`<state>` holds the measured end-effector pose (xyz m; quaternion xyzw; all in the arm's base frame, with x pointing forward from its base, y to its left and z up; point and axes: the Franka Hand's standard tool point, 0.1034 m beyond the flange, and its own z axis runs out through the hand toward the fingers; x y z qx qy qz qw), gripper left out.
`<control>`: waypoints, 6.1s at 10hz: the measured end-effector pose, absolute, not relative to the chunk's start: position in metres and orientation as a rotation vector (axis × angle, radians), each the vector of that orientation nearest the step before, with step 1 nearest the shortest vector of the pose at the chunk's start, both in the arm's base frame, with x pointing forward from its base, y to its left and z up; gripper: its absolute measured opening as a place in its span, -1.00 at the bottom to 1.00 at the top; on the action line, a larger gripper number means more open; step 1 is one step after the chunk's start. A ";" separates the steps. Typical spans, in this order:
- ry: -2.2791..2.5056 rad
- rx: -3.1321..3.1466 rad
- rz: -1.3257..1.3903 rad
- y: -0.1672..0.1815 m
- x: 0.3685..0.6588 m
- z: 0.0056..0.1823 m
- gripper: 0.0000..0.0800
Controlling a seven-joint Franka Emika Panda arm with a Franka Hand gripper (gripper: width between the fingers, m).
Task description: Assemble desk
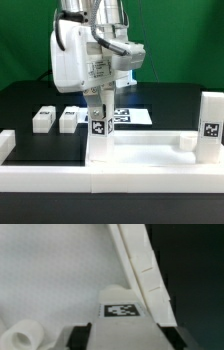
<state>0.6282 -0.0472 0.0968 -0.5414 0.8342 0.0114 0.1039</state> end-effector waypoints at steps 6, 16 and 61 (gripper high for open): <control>2.317 -1.816 0.027 -0.043 0.629 0.098 0.58; 1.090 -2.843 -0.005 -0.039 0.637 0.100 0.62; 2.152 -2.093 0.077 0.022 0.605 0.119 0.62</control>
Offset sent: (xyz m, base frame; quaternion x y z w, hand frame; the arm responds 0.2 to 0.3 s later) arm 0.0023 -0.0067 -0.0004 -0.0270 0.0465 -0.1763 0.9829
